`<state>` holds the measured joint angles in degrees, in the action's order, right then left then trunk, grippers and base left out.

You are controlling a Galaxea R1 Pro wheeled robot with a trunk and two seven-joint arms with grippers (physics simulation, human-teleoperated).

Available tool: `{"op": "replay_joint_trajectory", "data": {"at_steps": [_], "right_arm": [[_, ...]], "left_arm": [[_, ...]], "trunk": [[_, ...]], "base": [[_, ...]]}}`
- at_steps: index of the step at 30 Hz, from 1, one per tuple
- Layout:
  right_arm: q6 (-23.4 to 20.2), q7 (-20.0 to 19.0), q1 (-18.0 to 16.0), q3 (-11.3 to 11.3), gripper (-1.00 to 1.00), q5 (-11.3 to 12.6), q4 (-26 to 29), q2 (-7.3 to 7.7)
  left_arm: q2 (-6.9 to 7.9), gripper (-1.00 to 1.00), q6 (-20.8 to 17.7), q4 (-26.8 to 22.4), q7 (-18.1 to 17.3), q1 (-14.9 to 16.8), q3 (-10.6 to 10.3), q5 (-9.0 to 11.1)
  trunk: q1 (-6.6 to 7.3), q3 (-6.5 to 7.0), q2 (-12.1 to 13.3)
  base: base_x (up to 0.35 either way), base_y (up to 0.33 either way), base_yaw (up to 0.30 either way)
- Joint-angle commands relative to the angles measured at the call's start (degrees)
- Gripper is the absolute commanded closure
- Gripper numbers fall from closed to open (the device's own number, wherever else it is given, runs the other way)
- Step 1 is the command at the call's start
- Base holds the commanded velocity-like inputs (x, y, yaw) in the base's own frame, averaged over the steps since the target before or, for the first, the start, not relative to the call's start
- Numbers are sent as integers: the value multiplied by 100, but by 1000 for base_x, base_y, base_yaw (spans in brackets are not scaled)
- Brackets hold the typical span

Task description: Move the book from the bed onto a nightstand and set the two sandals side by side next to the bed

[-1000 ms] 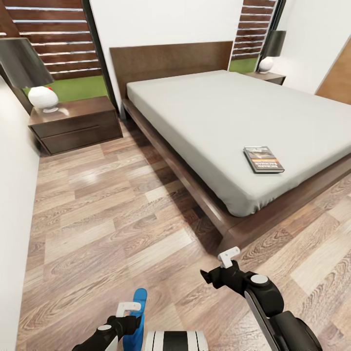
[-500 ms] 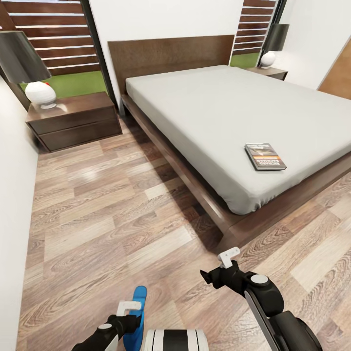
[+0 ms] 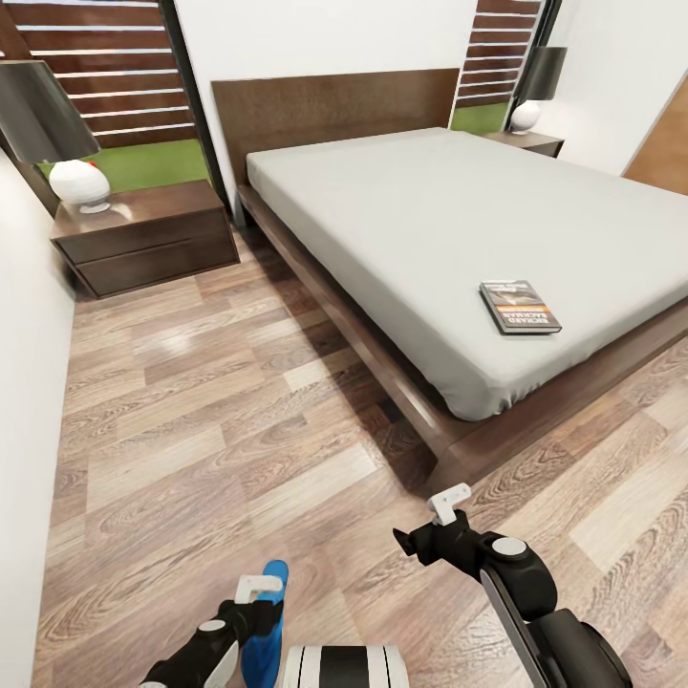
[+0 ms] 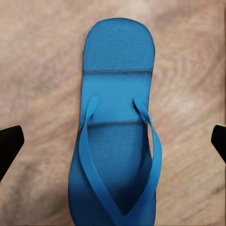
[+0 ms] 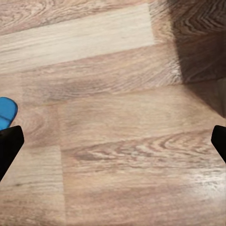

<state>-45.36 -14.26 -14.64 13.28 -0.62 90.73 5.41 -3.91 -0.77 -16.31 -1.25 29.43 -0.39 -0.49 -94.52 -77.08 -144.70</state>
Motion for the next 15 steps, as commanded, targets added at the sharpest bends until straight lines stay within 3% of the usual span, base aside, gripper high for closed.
{"op": "replay_joint_trajectory", "data": {"at_steps": [1, 10, 15], "right_arm": [[-26, -15, -3, 3, -100, -9, 6, 4], [-32, -10, -4, 5, -100, -14, 6, 1], [-34, -8, -4, 3, -100, -16, 6, 1]], "left_arm": [[-2, -100, -9, -22, -10, 1, -5, -7], [-4, -100, -3, -72, -15, -3, -42, -12], [-5, -100, -2, -79, -17, -3, -53, -12]], "trunk": [[1, -4, -1], [-22, -203, -13], [-22, -203, -13]], "base": [[0, 0, 0], [0, 0, 0], [0, 0, 0]]}}
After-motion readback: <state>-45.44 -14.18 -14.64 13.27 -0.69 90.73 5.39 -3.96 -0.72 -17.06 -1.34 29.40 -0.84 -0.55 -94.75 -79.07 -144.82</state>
